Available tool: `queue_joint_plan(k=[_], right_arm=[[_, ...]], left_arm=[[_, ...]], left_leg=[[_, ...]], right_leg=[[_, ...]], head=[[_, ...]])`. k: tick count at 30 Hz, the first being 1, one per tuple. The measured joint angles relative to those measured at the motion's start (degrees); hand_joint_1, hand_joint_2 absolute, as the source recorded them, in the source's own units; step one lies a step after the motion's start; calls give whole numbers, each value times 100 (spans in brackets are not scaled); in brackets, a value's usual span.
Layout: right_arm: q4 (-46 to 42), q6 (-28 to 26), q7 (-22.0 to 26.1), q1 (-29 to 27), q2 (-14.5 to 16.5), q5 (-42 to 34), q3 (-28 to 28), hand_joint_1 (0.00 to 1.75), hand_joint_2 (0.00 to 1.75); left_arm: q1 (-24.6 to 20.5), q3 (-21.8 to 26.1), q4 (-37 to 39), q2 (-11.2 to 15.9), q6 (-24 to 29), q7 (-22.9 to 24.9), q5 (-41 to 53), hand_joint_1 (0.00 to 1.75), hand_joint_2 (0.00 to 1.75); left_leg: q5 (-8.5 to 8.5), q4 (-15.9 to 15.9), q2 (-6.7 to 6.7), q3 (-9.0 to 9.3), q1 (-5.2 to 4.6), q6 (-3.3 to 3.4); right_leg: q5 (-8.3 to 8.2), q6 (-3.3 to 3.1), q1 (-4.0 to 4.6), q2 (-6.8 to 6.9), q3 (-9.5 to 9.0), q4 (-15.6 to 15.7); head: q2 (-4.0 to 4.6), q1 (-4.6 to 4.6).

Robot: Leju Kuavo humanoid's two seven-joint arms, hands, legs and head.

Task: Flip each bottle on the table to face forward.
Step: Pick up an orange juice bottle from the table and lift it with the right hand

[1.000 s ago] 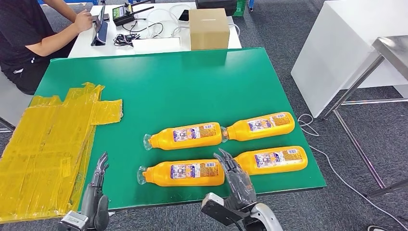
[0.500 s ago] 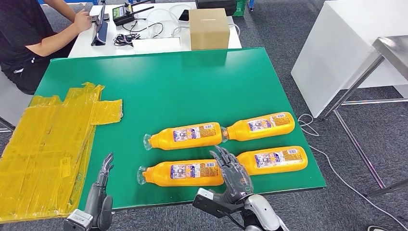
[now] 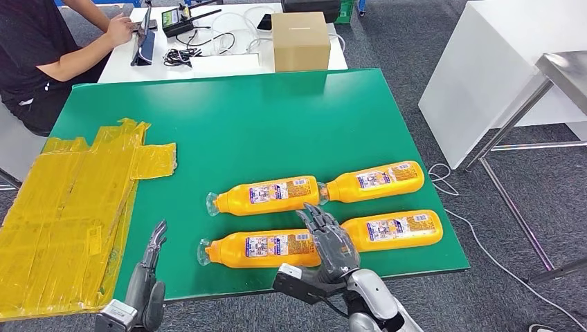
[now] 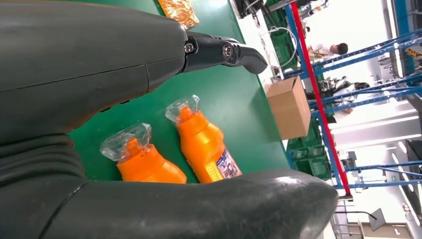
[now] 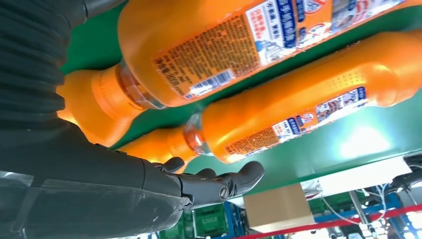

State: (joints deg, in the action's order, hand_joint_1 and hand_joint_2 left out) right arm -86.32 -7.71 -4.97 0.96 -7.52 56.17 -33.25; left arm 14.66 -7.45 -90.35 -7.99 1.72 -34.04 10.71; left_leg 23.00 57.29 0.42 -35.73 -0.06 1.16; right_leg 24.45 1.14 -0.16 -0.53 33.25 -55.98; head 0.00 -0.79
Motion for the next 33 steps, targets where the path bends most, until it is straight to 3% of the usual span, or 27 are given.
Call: queue_joint_plan(k=[21,24,26,28,29,30,33], right_arm=[[1788,990,-256,1283,500,-119,-718,0,175],[2000,1170,-232,1455,522,-210,-857,20,175],[2113,1296,-188,1553,523,-304,-934,71,175],[2196,1381,-158,1627,522,-368,-999,141,175],[2230,1412,-153,1654,520,-390,-1030,163,175],[2256,1438,-152,1677,517,-414,-1062,172,175],[2302,1511,-152,1726,500,-521,-1140,175,175]], left_arm=[[-197,-4,132,-1,-143,92,-47,0,0],[-213,-7,147,-1,-166,106,-57,0,0],[-232,-9,168,-1,-172,113,-73,0,0],[-253,-10,190,-1,-173,116,-97,0,0],[-263,-10,200,-1,-174,119,-109,0,0],[-271,-11,208,-1,-174,121,-118,0,0],[-286,-12,220,1,-173,131,-149,0,0]], left_leg=[[-2,0,-11,11,1,-1],[0,0,-14,27,1,-3],[6,0,-16,43,1,-8],[14,-1,-19,63,3,-15],[19,-1,-21,74,3,-19],[24,-2,-22,86,4,-21],[46,-3,-24,127,5,-21]], right_leg=[[-1,1,1,-2,-5,-1],[-1,1,1,-5,-16,0],[-1,0,3,-10,-28,1],[1,-3,6,-15,-39,2],[3,-6,7,-17,-42,2],[7,-11,8,-18,-41,2],[21,-25,9,-20,-45,3]], head=[[0,0],[0,0],[0,0],[0,0],[0,0],[0,0],[0,0]])
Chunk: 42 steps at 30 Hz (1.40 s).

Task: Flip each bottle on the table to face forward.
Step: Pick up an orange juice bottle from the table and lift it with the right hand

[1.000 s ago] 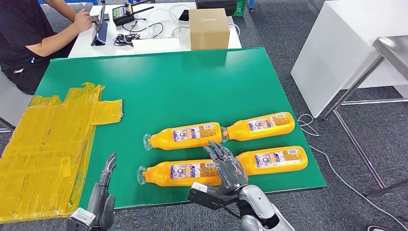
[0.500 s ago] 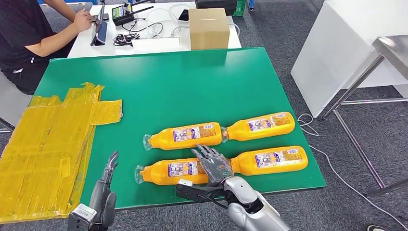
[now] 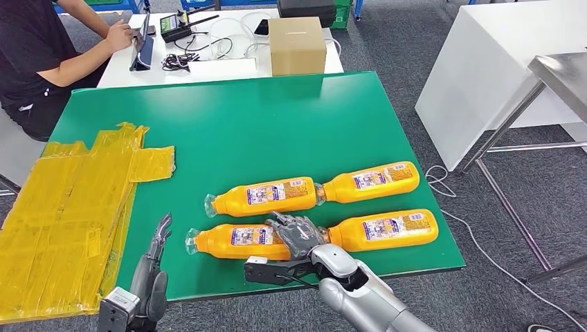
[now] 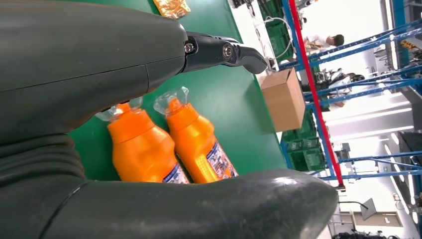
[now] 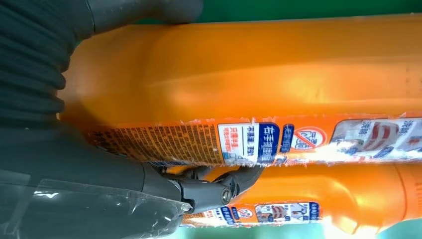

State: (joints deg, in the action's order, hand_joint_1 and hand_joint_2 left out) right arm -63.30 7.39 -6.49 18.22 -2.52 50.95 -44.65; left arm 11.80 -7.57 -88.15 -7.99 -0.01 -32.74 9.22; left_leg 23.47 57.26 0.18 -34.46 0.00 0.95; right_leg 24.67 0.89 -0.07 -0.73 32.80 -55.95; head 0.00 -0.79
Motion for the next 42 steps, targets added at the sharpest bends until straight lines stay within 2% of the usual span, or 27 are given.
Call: queue_joint_plan(k=[10,15,20,24,28,34,38,42], right_arm=[[101,64,13,55,-95,-201,-157,175,175],[107,-27,38,26,-106,-366,-147,175,175],[-229,-705,257,-487,-107,-1031,170,175,175],[-540,-813,275,-811,-108,-1119,342,175,175],[-775,-1069,408,-1054,-96,-1333,488,175,175],[-1843,-2028,920,-1948,-79,-2238,727,175,175],[-2339,-2346,1255,-2168,-116,-2594,726,175,175],[-2529,-2510,1517,-2227,-128,-2659,726,175,175]], left_arm=[[-48,-45,92,8,1,6,-40,0,0],[-62,-50,104,7,3,43,-139,0,0],[-30,39,107,-48,-81,436,-1048,0,0],[-9,118,105,-74,-125,508,-1229,0,0],[11,214,94,-141,-74,529,-1499,0,175],[219,856,-53,-423,-16,750,-3059,0,175],[336,1307,-108,-580,-180,1027,-3697,0,175],[434,1482,-109,-633,-702,1362,-4172,0,175]], left_leg=[[6,2,-5,33,0,3],[18,2,-4,48,0,-1],[29,2,3,58,0,-3],[26,3,1,48,-1,-3],[27,3,4,33,-1,-3],[28,3,9,-12,-2,-3],[29,3,9,-18,-1,-3],[30,3,10,-23,-1,-3]], right_leg=[[6,-4,1,-3,-77,-1],[19,-2,1,-3,-58,0],[35,9,0,0,-96,-1],[29,3,-1,-1,-110,-1],[33,5,-1,3,-99,-1],[38,13,-1,7,-63,-3],[42,15,-1,8,-56,-2],[42,15,-2,8,-54,-2]], head=[[0,0],[0,0],[0,-1],[0,0],[0,0],[0,-1],[0,0],[0,0]])
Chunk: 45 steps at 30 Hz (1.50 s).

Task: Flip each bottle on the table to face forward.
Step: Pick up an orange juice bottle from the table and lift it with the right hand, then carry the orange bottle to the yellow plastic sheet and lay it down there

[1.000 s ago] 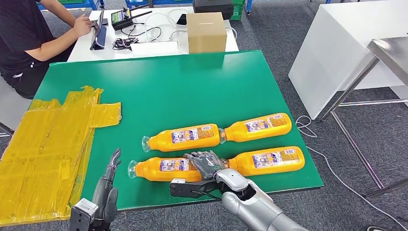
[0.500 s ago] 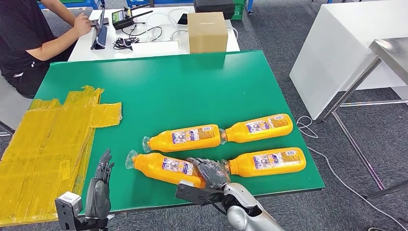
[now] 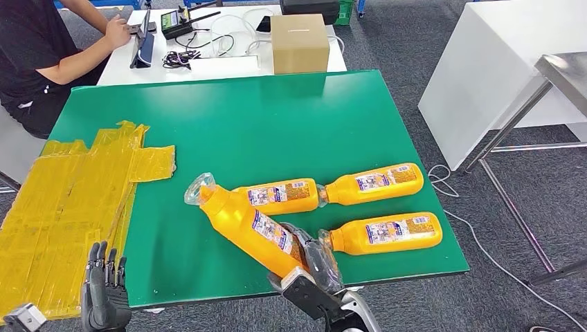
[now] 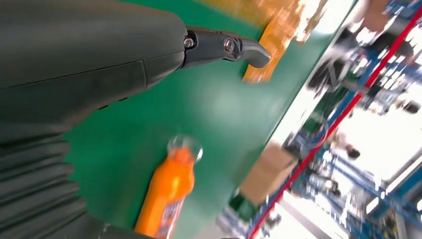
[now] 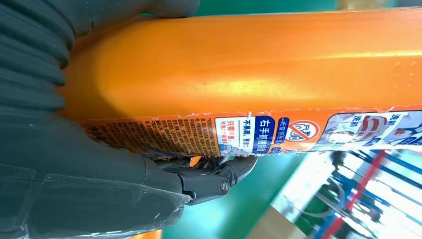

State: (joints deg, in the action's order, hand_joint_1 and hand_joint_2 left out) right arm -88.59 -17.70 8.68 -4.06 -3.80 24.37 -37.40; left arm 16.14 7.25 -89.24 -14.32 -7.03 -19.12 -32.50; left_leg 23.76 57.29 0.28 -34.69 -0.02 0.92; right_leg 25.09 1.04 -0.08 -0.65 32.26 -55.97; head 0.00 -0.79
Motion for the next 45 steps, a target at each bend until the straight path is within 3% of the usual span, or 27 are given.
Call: queue_joint_plan(k=[6,17,23,29,40,45], right_arm=[[-24,-125,230,118,168,13,-1,175,175],[91,-114,196,369,391,-10,-7,175,175],[635,57,230,633,505,-102,-13,175,175],[1249,362,203,983,745,-47,-230,175,175],[2355,657,20,1439,1196,202,-780,175,175],[2571,546,-119,1615,1311,697,-970,175,175]], left_arm=[[156,-301,2,31,-875,357,-673,0,175],[173,-978,2,276,-838,317,-826,0,175],[179,-1524,2,549,-1144,79,-749,0,175],[119,-1970,6,759,-1091,-110,-619,0,175],[60,-2227,2,939,-1040,-52,-755,0,175],[105,-2161,2,967,-941,-108,-813,0,175]], left_leg=[[-1,0,0,0,0,0],[0,0,1,-2,0,0],[-1,0,1,-3,0,0],[-2,0,0,-2,0,-1],[-2,0,1,-4,1,-2],[-2,0,1,-3,1,-2]], right_leg=[[0,0,-1,0,0,0],[0,0,0,1,0,0],[0,0,0,0,2,0],[0,0,1,0,2,-1],[0,0,0,0,5,-2],[0,0,0,0,5,-2]], head=[[0,0],[0,0],[0,0],[0,0],[0,0],[0,0]])
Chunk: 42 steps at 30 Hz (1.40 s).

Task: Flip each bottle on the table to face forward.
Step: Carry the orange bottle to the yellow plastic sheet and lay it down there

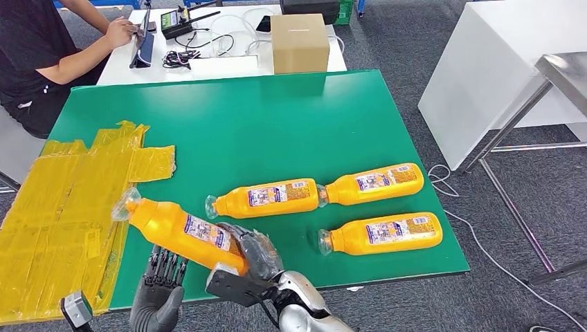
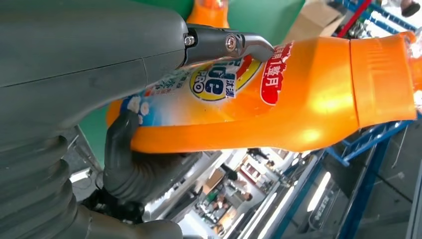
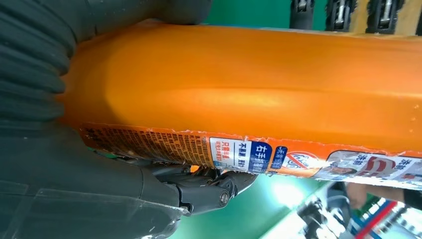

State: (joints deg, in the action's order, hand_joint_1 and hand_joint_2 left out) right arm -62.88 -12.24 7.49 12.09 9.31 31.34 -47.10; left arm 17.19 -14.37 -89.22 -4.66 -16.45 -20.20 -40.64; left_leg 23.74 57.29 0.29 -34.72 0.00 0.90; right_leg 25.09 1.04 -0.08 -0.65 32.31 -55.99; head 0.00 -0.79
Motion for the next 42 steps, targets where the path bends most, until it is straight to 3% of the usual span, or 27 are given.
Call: queue_joint_plan(k=[11,21,25,39,40,42], right_arm=[[20,306,53,55,7,431,-877,173,175],[24,473,58,246,-27,330,-1186,168,175],[25,483,57,276,-44,322,-1228,162,175],[23,553,55,269,-69,199,-1236,160,175],[21,540,53,254,-70,197,-1226,130,175],[-2,459,48,199,-80,201,-1196,50,175]], left_arm=[[24,823,10,-158,-91,47,-9,0,175],[27,1392,233,-399,-308,112,113,0,175],[26,1485,291,-464,-341,116,120,175,175],[-13,1868,433,-769,-828,68,362,175,175],[-15,1879,431,-791,-835,80,375,175,175],[-15,1886,408,-828,-861,97,406,175,175]], left_leg=[[1,0,0,-4,0,-1],[0,0,-2,-3,0,0],[0,1,-2,-3,0,0],[0,1,-2,-3,0,0],[0,1,-2,-3,0,0],[0,1,-1,-4,0,0]], right_leg=[[1,-1,1,0,6,0],[1,-1,-2,0,5,1],[1,-1,-2,0,5,1],[1,-1,-1,0,7,1],[1,-1,-1,0,7,1],[1,-1,-1,0,6,1]], head=[[0,-1],[0,-1],[0,-1],[0,0],[0,0],[0,0]])
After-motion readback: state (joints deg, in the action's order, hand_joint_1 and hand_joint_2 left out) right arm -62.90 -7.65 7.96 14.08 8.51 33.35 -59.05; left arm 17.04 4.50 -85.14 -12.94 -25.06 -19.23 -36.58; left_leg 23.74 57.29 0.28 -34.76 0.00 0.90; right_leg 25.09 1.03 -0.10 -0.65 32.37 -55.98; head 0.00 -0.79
